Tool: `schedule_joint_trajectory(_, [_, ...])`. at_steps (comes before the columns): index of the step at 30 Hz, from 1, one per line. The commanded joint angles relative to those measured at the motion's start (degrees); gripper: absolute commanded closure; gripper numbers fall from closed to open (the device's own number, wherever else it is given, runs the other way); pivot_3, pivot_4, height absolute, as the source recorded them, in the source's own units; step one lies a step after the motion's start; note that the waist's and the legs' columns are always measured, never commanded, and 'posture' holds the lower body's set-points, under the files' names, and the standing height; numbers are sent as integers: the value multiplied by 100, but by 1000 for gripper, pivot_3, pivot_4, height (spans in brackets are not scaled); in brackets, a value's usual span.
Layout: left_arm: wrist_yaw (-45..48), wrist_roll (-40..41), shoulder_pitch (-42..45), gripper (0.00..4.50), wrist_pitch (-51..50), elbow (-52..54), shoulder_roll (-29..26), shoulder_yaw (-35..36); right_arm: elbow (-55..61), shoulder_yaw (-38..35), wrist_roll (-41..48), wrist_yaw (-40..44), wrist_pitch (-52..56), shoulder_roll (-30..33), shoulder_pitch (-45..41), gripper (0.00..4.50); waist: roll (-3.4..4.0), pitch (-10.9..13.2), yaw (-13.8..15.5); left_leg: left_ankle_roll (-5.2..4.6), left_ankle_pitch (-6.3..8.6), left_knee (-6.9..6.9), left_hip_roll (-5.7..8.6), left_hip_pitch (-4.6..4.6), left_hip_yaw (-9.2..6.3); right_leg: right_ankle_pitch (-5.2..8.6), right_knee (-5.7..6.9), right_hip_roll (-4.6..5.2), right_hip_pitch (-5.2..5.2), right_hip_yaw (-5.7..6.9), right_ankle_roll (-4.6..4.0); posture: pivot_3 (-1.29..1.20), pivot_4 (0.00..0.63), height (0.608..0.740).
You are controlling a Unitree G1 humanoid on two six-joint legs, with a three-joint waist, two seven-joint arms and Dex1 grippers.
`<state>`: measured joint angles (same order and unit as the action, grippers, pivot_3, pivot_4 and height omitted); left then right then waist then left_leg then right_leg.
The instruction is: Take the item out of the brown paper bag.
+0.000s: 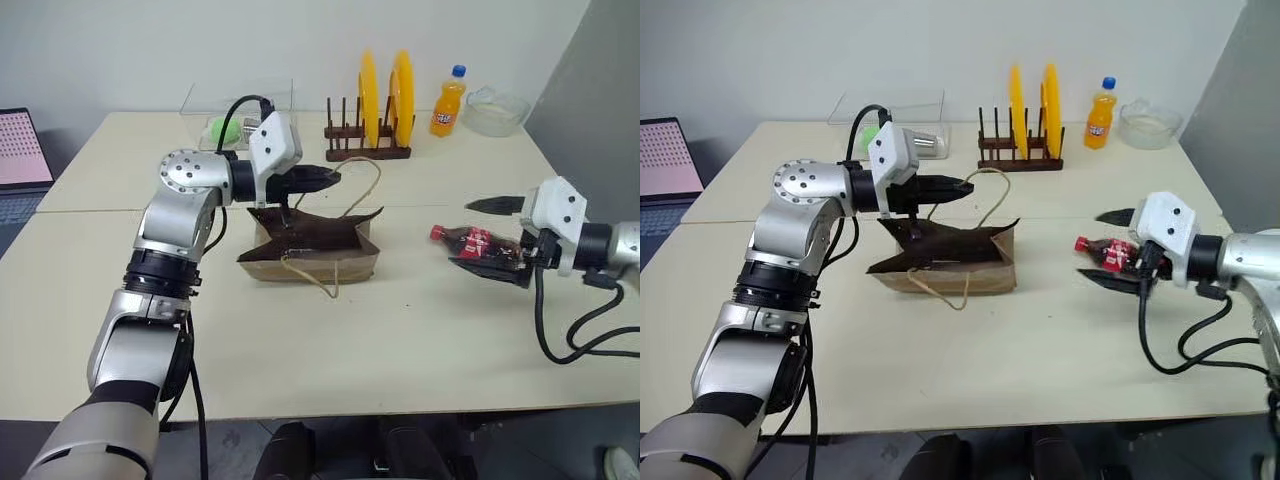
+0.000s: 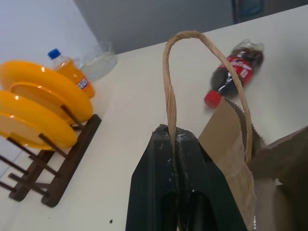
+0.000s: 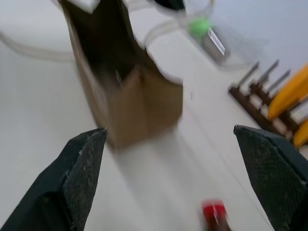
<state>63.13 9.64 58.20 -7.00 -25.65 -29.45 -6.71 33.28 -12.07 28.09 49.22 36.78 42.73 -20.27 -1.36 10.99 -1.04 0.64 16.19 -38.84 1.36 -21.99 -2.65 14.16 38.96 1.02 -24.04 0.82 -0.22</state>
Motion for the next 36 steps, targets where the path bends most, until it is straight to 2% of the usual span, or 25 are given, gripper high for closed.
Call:
schedule_joint_trajectory(1, [-321, -161, 271, 4500, 151, -285, 89, 89, 923, -120, 437, -1132, 429, -652, 170, 70, 0, 0, 23, 0, 0, 0, 2, -3, 0, 0, 0, 2, -3, 0, 0, 0, 150, 740])
schedule_joint_trajectory(5, [-567, -293, 402, 4500, 256, -676, 174, 127, 1478, 262, 359, -1896, 581, -1230, 442, 70, 0, 0, 39, 1, 0, 2, 5, -5, 0, -1, 0, 4, -6, -1, 0, 0, 150, 740])
schedule_joint_trajectory(6, [-552, -275, 446, 4101, 238, -754, 184, 142, 1550, 337, 338, -2012, 604, -1280, 462, 0, 0, 0, 41, 1, 0, 2, 5, -5, -1, -1, -2, 4, -6, 0, 0, 0, 150, 740])
schedule_joint_trajectory(8, [-507, -263, 510, 3682, 265, -872, 195, 150, 1582, 438, 277, -2146, 593, -1296, 472, 0, 0, 0, 45, 0, 0, 2, 6, -8, -1, -1, -2, 4, -9, 0, 0, 0, 150, 740])
schedule_joint_trajectory(14, [-383, -292, 673, 1858, 402, -1049, 62, 195, 1443, 757, 57, -2105, 334, -1137, 618, 0, 0, 0, 47, -2, 1, 3, 6, -7, 0, 0, -2, 2, -8, 3, 0, 0, 150, 740])
schedule_joint_trajectory(19, [-321, -166, 406, 411, 331, -414, -378, 421, 1110, 776, -8, -1801, 17, -918, 502, 0, -1, 0, -4, -3, 1, 3, 4, -5, 0, 0, -1, 0, -8, 2, 0, 0, 150, 740])
schedule_joint_trajectory(24, [-294, 51, -384, 411, 4, 673, -963, 794, 711, 805, -101, -1558, -416, -820, 446, 0, 0, 0, -43, -2, 1, 6, 3, -1, -1, 0, 0, 0, -6, 1, -1, 0, 150, 740])
schedule_joint_trajectory(27, [-756, 423, -1241, 411, -825, 1779, -1123, 1349, 536, 798, -171, -1546, -683, -887, 371, 0, 0, -1, -60, -2, 1, 6, 1, 2, -1, 0, 0, 0, -6, -3, -1, 0, 150, 740])
schedule_joint_trajectory(30, [-1576, 860, -2328, 411, -1876, 3097, -961, 2034, 443, 679, -174, -1657, -890, -1047, 299, 0, -1, -1, -62, -2, 1, 6, -1, 1, -3, 0, 1, 1, -6, -2, -1, 0, 150, 740])
schedule_joint_trajectory(32, [-2205, 1047, -3059, 411, -2323, 3934, -639, 2417, 423, 523, -197, -1879, -1018, -1234, 328, 0, -1, -1, -47, -2, 1, 6, -1, 2, -4, 0, -1, 2, -5, -2, -1, 0, 150, 740])
schedule_joint_trajectory(36, [-3459, 719, -4094, 411, -2668, 4954, 35, 2601, 496, 350, -225, -2098, -1092, -1411, 636, 0, -13, -8, 56, -1, 2, 4, 0, 2, -5, -1, -4, 5, 0, -2, 0, 0, 150, 740])
